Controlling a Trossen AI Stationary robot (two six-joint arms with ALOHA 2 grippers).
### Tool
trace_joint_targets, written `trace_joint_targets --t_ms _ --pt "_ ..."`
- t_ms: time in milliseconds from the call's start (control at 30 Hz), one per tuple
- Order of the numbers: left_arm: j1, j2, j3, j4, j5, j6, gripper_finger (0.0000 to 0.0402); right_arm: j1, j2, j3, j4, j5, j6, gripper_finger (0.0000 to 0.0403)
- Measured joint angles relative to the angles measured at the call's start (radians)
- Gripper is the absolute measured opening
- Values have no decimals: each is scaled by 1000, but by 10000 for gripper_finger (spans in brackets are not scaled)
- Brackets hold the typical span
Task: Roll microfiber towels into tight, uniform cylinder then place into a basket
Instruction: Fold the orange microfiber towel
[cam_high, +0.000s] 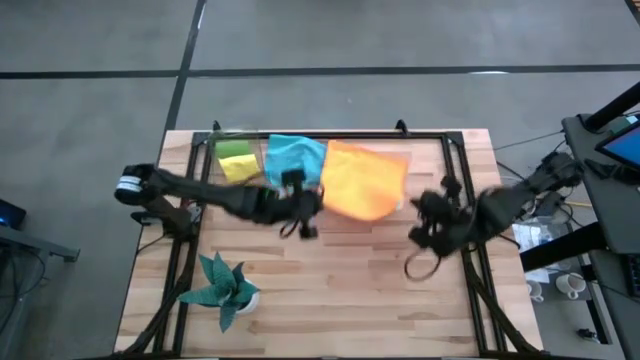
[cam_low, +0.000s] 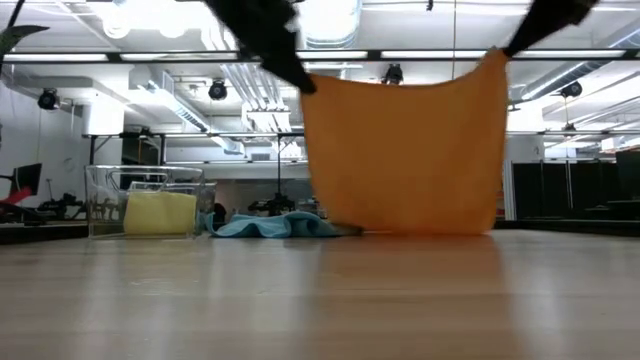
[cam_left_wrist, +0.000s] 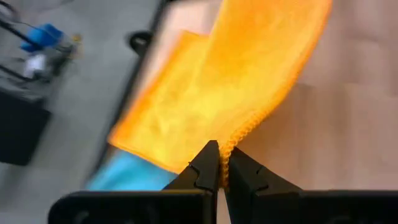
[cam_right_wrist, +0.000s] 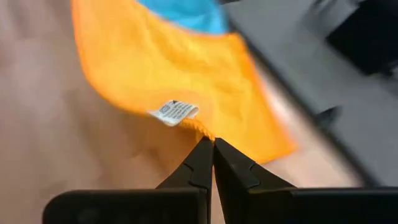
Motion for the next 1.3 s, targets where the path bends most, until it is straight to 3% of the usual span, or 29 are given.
trace_joint_targets --t_ms 300,567,867,1100,1200,1300 --pt "-265 -13 -278 102 -3 -457 0 361 261 -106 209 -135 404 9" --pt "-411 -10 -354 256 84 -697 0 528 532 38 233 -292 610 8" --pt "-431 4 -353 495 194 -695 0 523 617 219 115 -247 559 8" --pt "-432 59 -357 504 234 -724 0 475 616 222 98 -128 493 9" --pt "-432 75 -358 504 235 -750 0 426 620 208 173 -150 418 17" --pt "-432 77 -358 506 237 -776 0 367 620 183 346 -239 264 41"
